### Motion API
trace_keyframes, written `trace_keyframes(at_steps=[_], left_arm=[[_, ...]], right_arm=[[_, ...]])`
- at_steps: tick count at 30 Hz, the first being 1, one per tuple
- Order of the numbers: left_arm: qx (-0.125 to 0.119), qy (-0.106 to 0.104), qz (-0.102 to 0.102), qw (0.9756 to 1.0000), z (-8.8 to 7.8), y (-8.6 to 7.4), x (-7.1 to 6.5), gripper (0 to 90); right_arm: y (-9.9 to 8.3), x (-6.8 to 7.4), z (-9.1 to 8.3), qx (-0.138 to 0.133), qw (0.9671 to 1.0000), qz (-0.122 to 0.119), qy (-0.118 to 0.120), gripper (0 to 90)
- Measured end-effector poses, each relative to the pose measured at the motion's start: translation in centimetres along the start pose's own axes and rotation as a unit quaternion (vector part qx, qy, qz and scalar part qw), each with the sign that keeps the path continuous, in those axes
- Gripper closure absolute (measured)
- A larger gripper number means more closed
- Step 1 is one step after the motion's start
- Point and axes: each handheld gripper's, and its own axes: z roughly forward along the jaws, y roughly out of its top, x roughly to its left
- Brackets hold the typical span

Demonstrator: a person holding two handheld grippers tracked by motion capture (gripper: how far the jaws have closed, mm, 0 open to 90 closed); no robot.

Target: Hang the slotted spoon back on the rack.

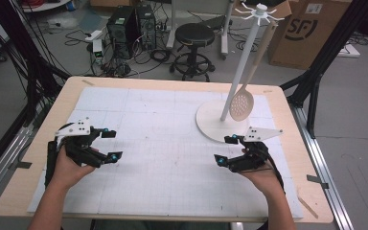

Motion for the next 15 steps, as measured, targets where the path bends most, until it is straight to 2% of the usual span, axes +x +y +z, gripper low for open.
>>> trace_keyframes(at_steps=[9,15], left_arm=[[0.013,-0.002,0.002,0.9999,0.64,-0.16,-0.03,14.0],[0.013,-0.007,0.003,0.9999,0.69,-0.22,-0.19,14.0]], right_arm=[[-0.17,-0.44,-0.53,-0.010,0.9999,0.005,-0.005,16.0],[-0.18,-0.28,-0.45,-0.005,0.9999,0.004,-0.011,16.0]])
